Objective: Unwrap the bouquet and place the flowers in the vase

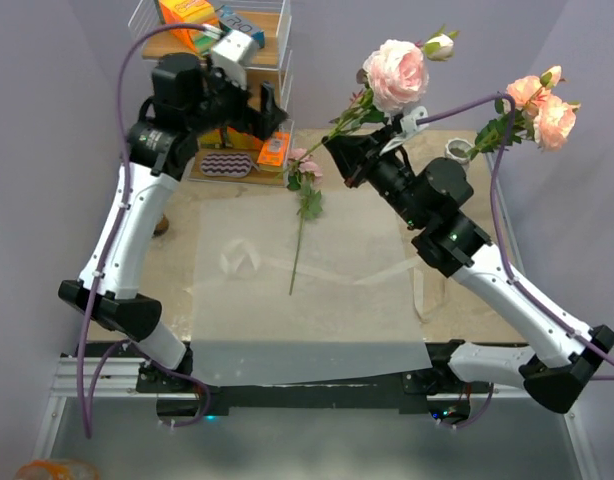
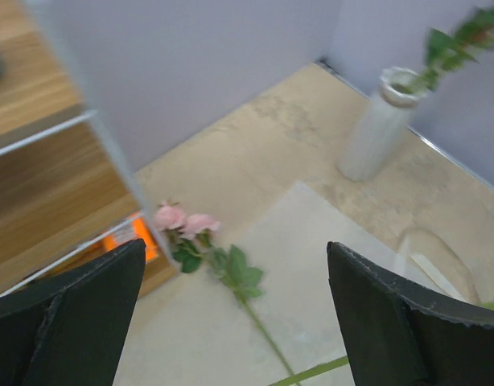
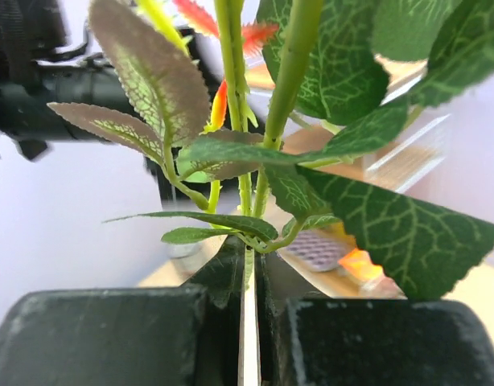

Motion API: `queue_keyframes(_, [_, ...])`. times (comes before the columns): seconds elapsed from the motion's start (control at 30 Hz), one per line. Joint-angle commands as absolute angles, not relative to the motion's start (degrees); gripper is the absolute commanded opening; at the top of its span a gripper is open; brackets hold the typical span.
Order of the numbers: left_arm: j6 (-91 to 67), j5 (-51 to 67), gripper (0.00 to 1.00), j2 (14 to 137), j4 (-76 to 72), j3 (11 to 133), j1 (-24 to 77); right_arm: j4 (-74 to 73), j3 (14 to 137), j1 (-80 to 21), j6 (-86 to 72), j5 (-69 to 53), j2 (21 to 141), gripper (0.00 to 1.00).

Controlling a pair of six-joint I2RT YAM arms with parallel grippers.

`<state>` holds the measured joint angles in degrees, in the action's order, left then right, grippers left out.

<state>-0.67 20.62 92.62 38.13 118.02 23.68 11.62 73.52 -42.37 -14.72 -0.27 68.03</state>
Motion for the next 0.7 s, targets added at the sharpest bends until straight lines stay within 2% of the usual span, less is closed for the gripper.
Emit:
queue_keyframes(0.0, [-9.13, 8.34, 0.99, 88.70, 32.71, 118.58, 8.93, 2.82, 79.71, -42.45, -2.74, 9.48, 64.95, 0.00])
queue_keyframes(0.13, [-11.52, 12.12, 0.99, 84.82, 28.22, 112.86, 1.15, -3.93, 84.45, -42.45, 4.64, 18.00, 66.44, 0.00])
queue_keyframes(0.37, [-7.30, 25.91, 0.99, 87.19, 36.73, 111.89, -3.86, -8.00, 95.88, -41.23, 17.56, 42.50, 73.64, 0.00])
queue_keyframes(0.5, [-5.10, 30.49, 0.99, 84.47, 34.54, 106.89, -4.48, -5.02, 97.03, -38.24, 19.07, 48.49, 76.37, 0.00])
queue_keyframes(0.67, [-1.32, 34.01, 0.99, 84.55, 37.43, 107.40, -4.48, -3.69, 96.07, -32.09, 18.81, 49.31, 77.52, 0.00])
